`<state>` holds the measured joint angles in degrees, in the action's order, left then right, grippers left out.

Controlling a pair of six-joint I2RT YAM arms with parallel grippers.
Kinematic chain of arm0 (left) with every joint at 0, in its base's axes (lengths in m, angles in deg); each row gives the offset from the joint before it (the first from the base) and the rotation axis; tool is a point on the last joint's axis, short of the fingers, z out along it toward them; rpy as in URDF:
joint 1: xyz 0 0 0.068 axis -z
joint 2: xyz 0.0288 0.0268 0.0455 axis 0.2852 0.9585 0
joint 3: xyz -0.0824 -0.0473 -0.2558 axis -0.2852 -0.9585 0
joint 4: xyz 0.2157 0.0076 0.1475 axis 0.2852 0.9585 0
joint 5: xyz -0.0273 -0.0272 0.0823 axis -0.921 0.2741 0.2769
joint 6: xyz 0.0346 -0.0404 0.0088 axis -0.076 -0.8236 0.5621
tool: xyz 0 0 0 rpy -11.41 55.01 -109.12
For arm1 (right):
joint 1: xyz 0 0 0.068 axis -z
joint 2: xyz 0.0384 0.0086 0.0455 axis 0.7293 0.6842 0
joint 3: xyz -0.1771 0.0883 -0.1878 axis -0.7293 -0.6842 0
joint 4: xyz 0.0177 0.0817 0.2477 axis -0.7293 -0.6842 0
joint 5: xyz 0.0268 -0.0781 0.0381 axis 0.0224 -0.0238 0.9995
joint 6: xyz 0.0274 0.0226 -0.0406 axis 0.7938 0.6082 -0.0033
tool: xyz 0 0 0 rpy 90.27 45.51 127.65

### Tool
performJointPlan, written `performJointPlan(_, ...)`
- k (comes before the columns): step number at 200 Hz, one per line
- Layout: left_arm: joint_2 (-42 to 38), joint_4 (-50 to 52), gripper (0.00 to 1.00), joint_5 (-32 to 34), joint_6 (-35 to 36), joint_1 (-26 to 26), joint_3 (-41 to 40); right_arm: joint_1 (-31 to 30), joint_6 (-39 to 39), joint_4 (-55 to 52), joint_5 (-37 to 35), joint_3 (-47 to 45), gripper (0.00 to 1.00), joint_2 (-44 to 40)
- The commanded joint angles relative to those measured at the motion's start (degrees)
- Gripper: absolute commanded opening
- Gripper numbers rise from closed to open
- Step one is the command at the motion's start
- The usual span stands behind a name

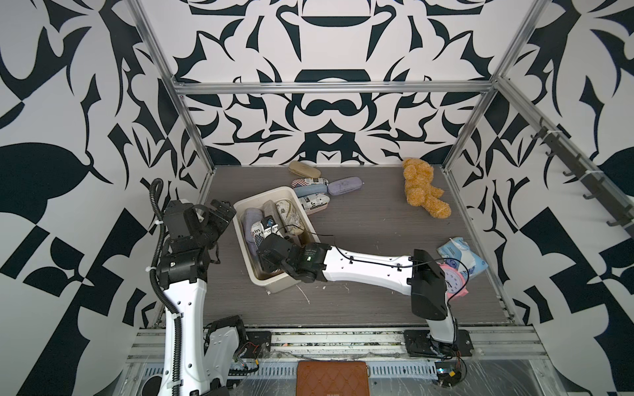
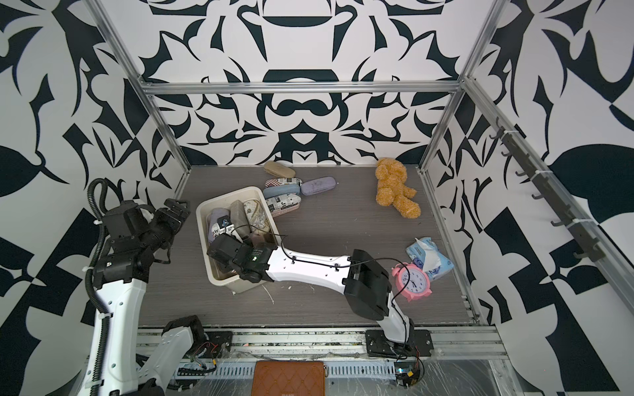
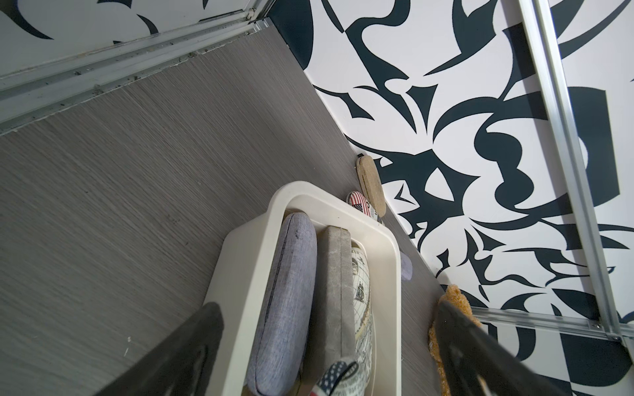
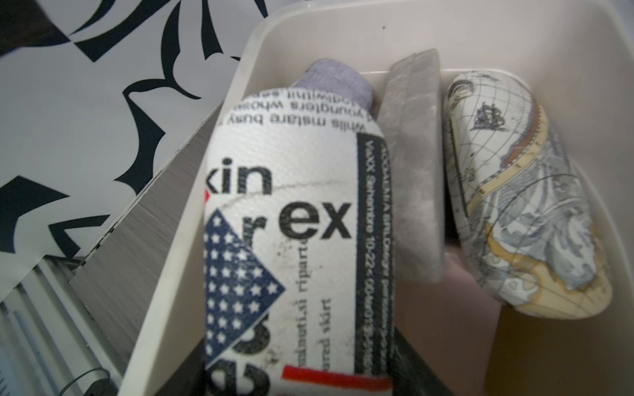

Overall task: Put the glasses cases into the storage boxes
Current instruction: Place the glasses case in the storage box, then move the storage box to the center of the board.

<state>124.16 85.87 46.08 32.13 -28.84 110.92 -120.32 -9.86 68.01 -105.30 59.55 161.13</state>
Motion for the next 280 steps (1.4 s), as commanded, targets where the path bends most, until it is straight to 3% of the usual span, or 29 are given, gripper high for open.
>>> performJointPlan(1,0.5,1.3,0.99,-0.2,1.7,-0.3,1.9,-1.2,-1.1,-4.6,1.9,3.3,0.69,-3.7)
performJointPlan(48,2.2,-0.2,0.99,-3.8,1.0,-0.6,1.9,-1.5,-0.7,-6.4,3.9,1.9,0.78,-8.1)
performJointPlan(89,2.6,-2.0,0.99,-8.9,1.5,-0.7,1.0,0.6,-7.4,-5.0,-2.8,-1.3,0.75,-14.7)
performJointPlan(113,2.7,-4.6,0.99,-13.4,2.6,-0.8,-0.8,7.4,-8.4,-4.0,-3.4,-5.4,0.74,-18.9)
performJointPlan(141,3.1,-5.1,0.99,-15.2,2.6,-0.7,-2.6,20.4,-7.6,-2.7,1.0,-10.4,0.74,-19.9)
performJointPlan(170,3.7,-5.5,0.99,-17.7,2.8,-0.7,-4.4,32.7,-7.3,-1.5,9.4,-10.2,0.76,-13.5)
performJointPlan(198,4.7,-4.6,0.99,-18.9,4.6,-0.7,-5.3,38.5,-7.5,0.3,20.1,-6.7,0.76,-5.9)
performJointPlan(226,5.9,1.2,0.99,-13.0,7.0,-0.7,-5.4,39.7,-6.2,1.4,28.0,-4.5,0.75,-1.2)
performJointPlan(241,5.6,2.0,0.99,-10.0,7.9,-0.7,-5.1,39.1,-2.7,2.8,30.8,-6.7,0.68,-1.1)
performJointPlan(280,5.4,2.3,1.00,-14.6,6.4,-0.7,0.8,30.3,-1.7,4.0,27.6,-18.4,0.62,-9.0)
